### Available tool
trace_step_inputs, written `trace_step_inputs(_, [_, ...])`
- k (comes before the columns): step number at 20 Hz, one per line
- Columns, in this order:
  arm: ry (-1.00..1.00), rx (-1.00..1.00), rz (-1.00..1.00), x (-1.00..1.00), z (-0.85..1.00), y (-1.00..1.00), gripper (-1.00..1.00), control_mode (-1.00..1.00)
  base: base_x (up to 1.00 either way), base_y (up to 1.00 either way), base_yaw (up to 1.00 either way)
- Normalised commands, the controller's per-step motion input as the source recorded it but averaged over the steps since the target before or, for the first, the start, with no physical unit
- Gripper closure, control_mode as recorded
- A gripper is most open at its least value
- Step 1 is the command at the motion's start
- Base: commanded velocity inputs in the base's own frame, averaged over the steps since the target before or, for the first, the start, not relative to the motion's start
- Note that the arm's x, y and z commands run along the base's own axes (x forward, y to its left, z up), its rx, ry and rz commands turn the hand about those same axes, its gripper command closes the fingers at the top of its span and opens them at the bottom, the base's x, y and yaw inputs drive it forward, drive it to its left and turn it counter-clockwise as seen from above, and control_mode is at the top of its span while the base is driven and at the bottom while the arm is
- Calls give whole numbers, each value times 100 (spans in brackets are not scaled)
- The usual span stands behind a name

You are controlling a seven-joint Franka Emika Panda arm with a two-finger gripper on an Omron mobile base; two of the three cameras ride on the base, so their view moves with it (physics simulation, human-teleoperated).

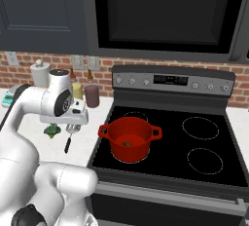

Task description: Put the mushroom and broccoli in the pot. Retrieve the spatula and lightly stir the vegetables in the pot.

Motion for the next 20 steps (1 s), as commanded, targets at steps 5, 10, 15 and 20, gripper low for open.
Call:
trace_step_inputs(5, [27, -16, 3, 17, -15, 84, -100, -100, 0, 0, 0])
trace_step_inputs(10, [16, -12, 7, 2, -19, 30, -100, -100, 0, 0, 0])
trace_step_inputs(15, [1, -1, 0, 29, -31, 43, -100, -100, 0, 0, 0])
trace_step_inputs(20, [-1, 0, 0, 37, -29, 43, -100, -100, 0, 0, 0])
